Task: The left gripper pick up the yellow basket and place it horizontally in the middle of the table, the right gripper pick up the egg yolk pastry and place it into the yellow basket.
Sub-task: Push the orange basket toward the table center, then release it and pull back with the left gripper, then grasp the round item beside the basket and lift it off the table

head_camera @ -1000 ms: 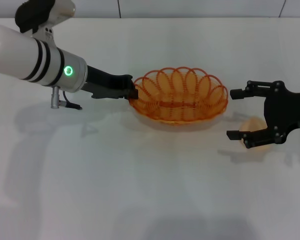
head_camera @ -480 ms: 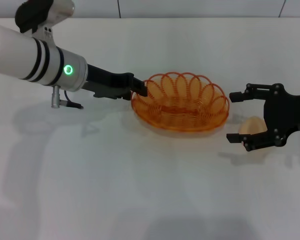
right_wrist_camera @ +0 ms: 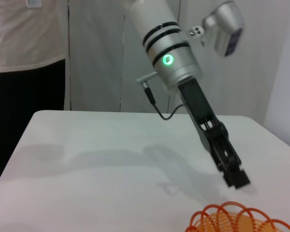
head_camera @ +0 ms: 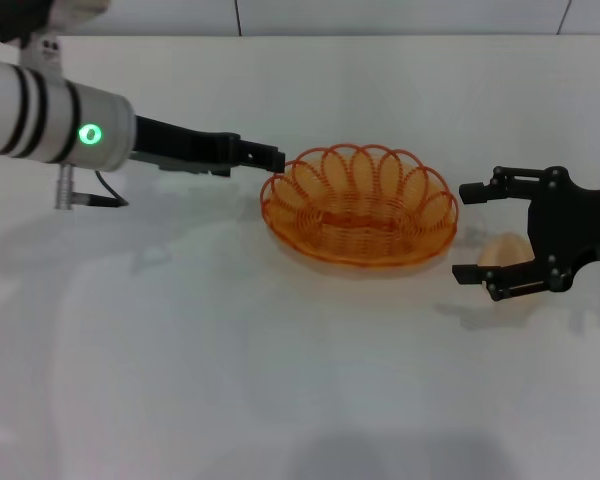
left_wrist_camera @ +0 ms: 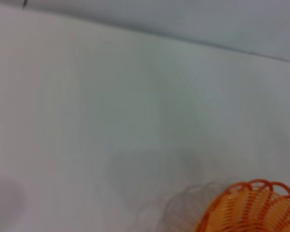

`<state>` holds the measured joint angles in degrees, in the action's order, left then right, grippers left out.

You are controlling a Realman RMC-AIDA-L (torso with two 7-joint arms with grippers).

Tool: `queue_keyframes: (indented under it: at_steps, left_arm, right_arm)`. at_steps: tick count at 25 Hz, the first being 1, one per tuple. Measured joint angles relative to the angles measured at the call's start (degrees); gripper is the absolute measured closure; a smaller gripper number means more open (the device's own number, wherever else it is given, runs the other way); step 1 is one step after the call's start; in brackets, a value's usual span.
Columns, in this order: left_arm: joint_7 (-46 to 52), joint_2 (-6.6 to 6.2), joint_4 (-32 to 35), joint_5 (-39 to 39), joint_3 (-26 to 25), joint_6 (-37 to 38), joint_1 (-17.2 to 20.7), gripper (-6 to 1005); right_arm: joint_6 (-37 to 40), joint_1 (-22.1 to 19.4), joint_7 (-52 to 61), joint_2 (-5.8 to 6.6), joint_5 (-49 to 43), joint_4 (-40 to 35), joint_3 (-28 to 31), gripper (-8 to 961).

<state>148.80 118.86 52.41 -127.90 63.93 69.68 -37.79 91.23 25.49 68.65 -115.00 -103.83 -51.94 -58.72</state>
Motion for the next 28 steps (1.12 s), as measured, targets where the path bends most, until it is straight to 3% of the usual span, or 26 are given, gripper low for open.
queue_keyframes:
  at_steps: [6, 9, 16, 23, 28]
  left_arm:
    - [-24.49, -0.58, 0.77, 7.27, -7.85, 3.30, 4.58, 107]
    - [-32.72, -1.01, 1.19, 7.91, -9.76, 4.91, 6.02, 105]
    - [-47.33, -5.29, -0.48, 11.00, -12.83, 13.64, 8.51, 105]
    - [-67.18, -6.44, -0.74, 11.57, -19.12, 25.95, 12.40, 107]
    - [-71.99, -7.11, -0.78, 11.57, -19.44, 30.14, 14.54, 107]
  right_arm:
    - [-0.48, -0.10, 2.74, -0.12, 0.20, -0.46, 0.02, 132]
    - [-0.63, -0.12, 4.65, -0.14, 0.17, -1.18, 0.00, 133]
    - [-0.35, -0.84, 10.40, 0.06, -0.69, -4.86, -0.15, 134]
    - [0.02, -0.20, 16.16, 0.22, -5.98, -8.58, -0.49, 136]
    - [0.15, 0.60, 21.96, 0.23, -11.34, -12.16, -0.41, 138]
